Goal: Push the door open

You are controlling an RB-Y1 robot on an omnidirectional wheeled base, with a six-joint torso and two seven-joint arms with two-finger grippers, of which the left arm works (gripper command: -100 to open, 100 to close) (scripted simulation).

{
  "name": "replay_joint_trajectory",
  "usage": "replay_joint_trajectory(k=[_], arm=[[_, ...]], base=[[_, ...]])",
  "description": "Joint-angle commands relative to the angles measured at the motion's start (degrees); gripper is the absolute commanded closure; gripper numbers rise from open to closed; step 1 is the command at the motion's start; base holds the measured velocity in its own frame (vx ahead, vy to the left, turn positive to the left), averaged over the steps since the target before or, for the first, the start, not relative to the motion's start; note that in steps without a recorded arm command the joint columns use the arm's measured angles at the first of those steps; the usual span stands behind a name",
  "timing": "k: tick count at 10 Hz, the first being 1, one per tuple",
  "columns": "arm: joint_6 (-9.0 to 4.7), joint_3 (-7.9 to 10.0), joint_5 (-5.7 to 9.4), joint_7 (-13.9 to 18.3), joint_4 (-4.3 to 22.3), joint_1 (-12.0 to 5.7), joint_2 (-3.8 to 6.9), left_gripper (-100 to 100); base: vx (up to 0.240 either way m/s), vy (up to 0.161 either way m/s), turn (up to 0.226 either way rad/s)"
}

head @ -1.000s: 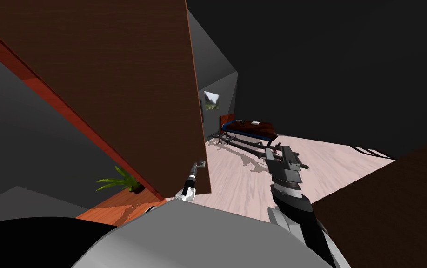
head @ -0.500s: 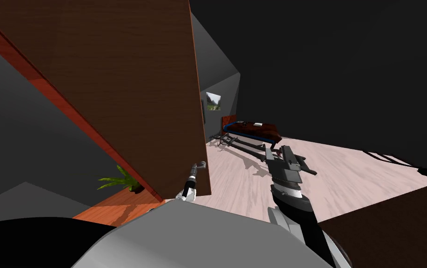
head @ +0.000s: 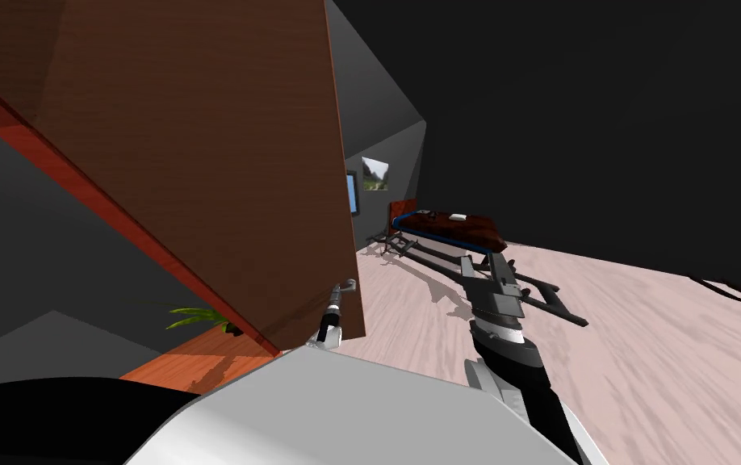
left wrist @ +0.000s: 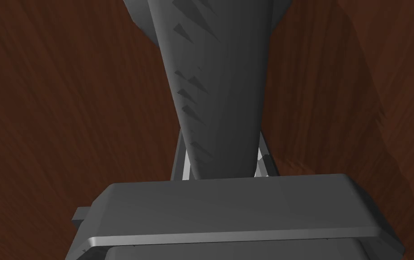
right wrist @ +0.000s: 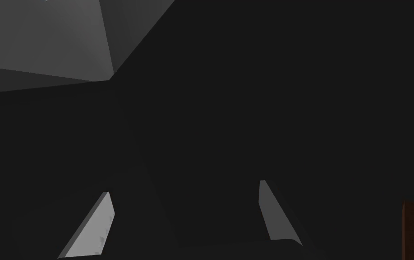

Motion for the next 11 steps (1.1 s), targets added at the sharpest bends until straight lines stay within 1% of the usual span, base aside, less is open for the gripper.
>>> replay_joint_trajectory(k=[1, 2, 4, 5, 6, 8, 11], arm=[[-0.38, 1.16, 0.61, -1.3, -0.3, -0.41, -0.93, 100], [-0.41, 1.56, 0.83, -1.7, -0.3, -0.43, -1.51, 100], [-0.47, 2.49, 1.34, -2.8, -0.4, -0.50, -3.14, 100], [-0.47, 2.49, 1.34, -2.8, -0.4, -0.50, -3.14, 100], [-0.51, 2.98, 1.61, -3.4, -0.5, -0.53, -4.22, 100], [-0.51, 2.98, 1.61, -3.4, -0.5, -0.53, -4.22, 100], [-0.51, 2.98, 1.61, -3.4, -0.5, -0.53, -4.22, 100]], base=[[0.225, -0.078, 0.125], [0.217, -0.066, 0.128], [0.186, -0.052, 0.101], [0.108, -0.026, 0.044], [0.077, -0.050, 0.045], [0.058, -0.039, 0.010], [-0.005, 0.002, -0.002]])
